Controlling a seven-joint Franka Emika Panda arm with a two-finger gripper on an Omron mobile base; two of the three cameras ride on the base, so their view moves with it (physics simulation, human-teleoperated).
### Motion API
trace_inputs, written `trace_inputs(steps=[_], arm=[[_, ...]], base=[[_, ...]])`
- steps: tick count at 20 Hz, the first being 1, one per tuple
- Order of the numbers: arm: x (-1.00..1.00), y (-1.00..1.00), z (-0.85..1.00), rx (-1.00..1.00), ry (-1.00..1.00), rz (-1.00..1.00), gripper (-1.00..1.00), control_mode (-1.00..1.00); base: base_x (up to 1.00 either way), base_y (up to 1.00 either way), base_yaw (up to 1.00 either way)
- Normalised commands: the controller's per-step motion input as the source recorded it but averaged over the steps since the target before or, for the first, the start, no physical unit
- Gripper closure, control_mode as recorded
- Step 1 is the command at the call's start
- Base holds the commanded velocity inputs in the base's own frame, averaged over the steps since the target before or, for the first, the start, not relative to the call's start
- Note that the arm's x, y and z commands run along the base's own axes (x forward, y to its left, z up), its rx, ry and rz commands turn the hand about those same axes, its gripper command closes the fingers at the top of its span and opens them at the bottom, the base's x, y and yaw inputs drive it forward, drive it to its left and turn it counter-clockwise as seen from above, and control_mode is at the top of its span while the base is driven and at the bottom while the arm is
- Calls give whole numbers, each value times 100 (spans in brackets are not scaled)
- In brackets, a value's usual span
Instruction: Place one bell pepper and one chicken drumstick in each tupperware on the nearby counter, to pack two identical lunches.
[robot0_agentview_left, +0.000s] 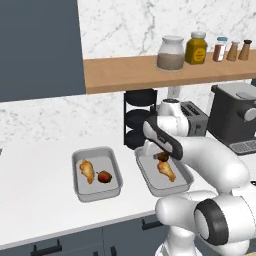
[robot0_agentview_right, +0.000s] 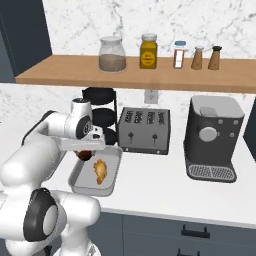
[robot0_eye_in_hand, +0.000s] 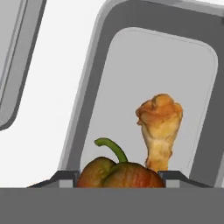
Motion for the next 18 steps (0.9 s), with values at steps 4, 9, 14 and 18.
trace_inputs(steps=[4,9,14,18], arm=[[3,14,-100,0,0,23,100,-100],[0,0,-90,-1,0,21,100,-100],[4,0,-65,0,-4,15,100,-100],[19,0,-15,0,0,3,100,-100]], base=[[0,0,0],[0,0,0],[0,0,0],[0,0,0]])
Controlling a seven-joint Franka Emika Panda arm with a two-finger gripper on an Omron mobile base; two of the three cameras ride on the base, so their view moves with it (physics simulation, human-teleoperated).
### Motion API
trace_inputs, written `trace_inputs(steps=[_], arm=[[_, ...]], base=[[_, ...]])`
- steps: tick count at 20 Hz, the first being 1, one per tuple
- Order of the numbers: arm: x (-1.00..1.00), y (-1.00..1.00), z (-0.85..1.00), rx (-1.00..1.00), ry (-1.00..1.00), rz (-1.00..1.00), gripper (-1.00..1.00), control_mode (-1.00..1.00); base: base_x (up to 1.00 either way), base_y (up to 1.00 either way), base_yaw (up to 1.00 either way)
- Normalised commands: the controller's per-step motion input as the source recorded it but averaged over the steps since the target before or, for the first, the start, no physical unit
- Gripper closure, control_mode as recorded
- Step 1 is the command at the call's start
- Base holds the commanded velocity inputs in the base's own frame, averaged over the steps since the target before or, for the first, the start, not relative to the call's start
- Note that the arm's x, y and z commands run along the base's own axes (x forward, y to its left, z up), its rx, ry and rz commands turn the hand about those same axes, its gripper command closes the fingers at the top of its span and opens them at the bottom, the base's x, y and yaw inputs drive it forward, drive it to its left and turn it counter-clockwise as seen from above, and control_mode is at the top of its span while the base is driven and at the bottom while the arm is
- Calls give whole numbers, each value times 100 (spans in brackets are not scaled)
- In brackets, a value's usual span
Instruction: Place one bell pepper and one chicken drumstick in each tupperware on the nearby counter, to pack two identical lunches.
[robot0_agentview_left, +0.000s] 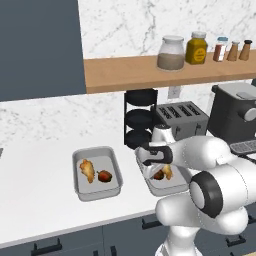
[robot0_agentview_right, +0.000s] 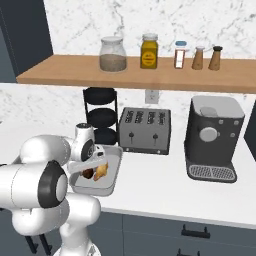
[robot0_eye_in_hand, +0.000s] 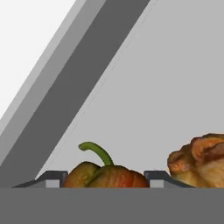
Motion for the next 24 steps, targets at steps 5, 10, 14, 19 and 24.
trace_inputs(steps=[5,10,14,19,24], arm=[[0,0,-8,0,0,1,-100,-100],[-29,0,31,0,-18,0,-100,-100],[-7,0,14,0,-15,0,-100,-100],[-44,0,33,0,-16,0,-100,-100],[-90,0,97,0,-14,0,-100,-100]], base=[[0,0,0],[0,0,0],[0,0,0],[0,0,0],[0,0,0]])
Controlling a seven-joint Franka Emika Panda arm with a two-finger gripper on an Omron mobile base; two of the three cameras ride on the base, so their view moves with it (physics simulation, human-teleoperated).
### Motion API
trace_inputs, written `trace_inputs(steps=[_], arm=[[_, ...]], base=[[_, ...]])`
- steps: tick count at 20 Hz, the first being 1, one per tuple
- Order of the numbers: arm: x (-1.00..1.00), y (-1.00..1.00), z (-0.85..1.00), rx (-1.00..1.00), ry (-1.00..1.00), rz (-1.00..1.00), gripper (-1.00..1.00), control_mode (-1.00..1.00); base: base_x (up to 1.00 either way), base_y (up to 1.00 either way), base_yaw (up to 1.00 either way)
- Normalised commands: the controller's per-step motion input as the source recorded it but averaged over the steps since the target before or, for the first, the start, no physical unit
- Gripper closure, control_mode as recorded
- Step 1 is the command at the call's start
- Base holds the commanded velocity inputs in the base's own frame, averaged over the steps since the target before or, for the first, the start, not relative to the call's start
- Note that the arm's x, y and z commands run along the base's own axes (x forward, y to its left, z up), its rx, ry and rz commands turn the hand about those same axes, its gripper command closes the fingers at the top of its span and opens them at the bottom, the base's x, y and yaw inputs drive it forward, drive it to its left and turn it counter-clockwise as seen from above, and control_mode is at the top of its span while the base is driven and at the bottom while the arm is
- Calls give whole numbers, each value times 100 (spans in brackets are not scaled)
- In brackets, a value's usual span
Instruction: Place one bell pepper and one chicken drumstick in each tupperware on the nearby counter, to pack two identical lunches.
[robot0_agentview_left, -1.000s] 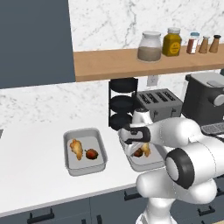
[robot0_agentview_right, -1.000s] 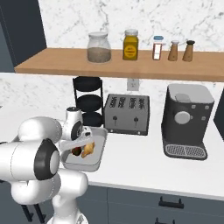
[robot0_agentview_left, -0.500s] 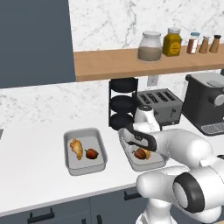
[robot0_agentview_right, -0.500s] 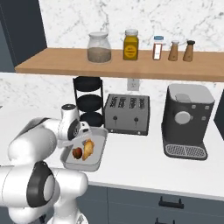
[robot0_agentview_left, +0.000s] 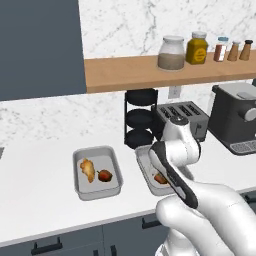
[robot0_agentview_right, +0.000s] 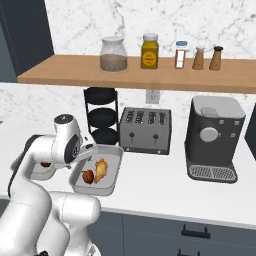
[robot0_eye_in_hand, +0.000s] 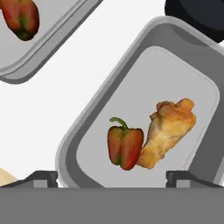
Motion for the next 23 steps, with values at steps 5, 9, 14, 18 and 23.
trace_inputs(steps=[5,9,14,18,23], arm=[[-92,-5,100,0,-12,-2,-100,-100],[-94,-4,100,14,-14,-13,-100,-100],[-91,-1,100,31,-7,-16,-100,-100],[-97,-3,99,18,-39,-18,-100,-100],[-66,-1,98,17,-25,-31,-100,-100]], base=[[0,0,0],[0,0,0],[0,0,0],[0,0,0],[0,0,0]])
